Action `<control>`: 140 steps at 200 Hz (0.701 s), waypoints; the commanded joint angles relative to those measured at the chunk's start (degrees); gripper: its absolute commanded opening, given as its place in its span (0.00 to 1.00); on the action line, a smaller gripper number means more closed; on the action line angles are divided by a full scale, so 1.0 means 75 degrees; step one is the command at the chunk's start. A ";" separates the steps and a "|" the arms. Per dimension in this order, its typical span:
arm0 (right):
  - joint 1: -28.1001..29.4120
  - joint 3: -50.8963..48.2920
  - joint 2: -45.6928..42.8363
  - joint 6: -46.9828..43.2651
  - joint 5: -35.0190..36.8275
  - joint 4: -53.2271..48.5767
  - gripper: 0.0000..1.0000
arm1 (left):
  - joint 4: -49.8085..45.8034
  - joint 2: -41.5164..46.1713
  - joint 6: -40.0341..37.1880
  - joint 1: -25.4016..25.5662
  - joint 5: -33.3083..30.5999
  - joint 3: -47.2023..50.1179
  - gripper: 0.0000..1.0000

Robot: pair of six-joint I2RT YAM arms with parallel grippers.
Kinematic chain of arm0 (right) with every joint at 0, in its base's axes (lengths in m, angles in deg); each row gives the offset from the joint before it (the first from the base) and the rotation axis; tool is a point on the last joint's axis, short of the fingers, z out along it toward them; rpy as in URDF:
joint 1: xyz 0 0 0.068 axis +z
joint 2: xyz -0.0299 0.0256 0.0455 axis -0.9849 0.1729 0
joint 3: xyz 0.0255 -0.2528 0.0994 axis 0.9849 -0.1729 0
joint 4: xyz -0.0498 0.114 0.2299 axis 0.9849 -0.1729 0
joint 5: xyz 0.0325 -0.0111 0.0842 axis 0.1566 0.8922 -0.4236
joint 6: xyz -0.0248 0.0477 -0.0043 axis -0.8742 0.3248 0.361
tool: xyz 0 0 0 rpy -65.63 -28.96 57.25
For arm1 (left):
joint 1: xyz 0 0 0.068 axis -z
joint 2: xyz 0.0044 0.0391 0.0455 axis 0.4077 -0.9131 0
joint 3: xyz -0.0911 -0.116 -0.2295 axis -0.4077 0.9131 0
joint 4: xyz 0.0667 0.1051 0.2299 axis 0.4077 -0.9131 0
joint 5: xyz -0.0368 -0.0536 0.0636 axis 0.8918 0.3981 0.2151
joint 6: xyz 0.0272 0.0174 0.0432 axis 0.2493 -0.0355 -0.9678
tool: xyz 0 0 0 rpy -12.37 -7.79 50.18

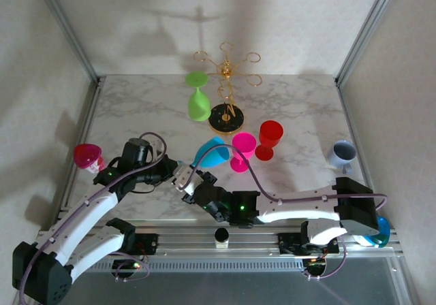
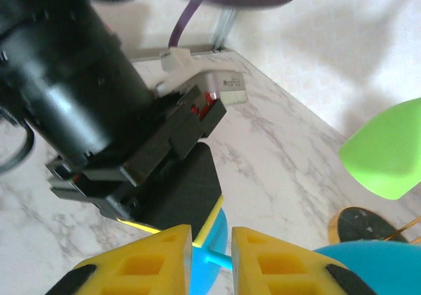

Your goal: Take the wine glass off the wine glass rack

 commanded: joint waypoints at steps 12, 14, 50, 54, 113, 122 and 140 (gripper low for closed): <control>0.0068 0.0627 -0.0366 0.1038 -0.0309 -0.1446 0.25 | 0.0700 0.0301 0.0158 -0.0049 -0.0127 0.0227 0.00; 0.0065 0.0669 -0.0372 0.1089 -0.0311 -0.1523 0.25 | 0.0719 0.0311 0.0175 -0.0045 -0.0130 0.0240 0.00; -0.0198 0.1693 -0.0398 0.2079 -0.0667 -0.3203 0.21 | 0.1169 0.0527 0.0300 -0.0048 -0.0130 0.0536 0.00; -0.0252 0.1794 -0.0397 0.2196 -0.0773 -0.3380 0.21 | 0.1239 0.0556 0.0308 -0.0054 -0.0130 0.0582 0.00; -0.0990 0.2664 -0.0698 0.3336 -0.2189 -0.4626 0.22 | 0.2000 0.0878 0.0657 -0.0064 -0.0113 0.1141 0.00; -0.1126 0.2721 -0.0756 0.3452 -0.2359 -0.4714 0.23 | 0.2100 0.0876 0.0694 -0.0072 -0.0118 0.1194 0.00; -0.1422 0.2872 -0.0862 0.3702 -0.2729 -0.5034 0.24 | 0.2428 0.0888 0.0824 -0.0076 -0.0078 0.1334 0.00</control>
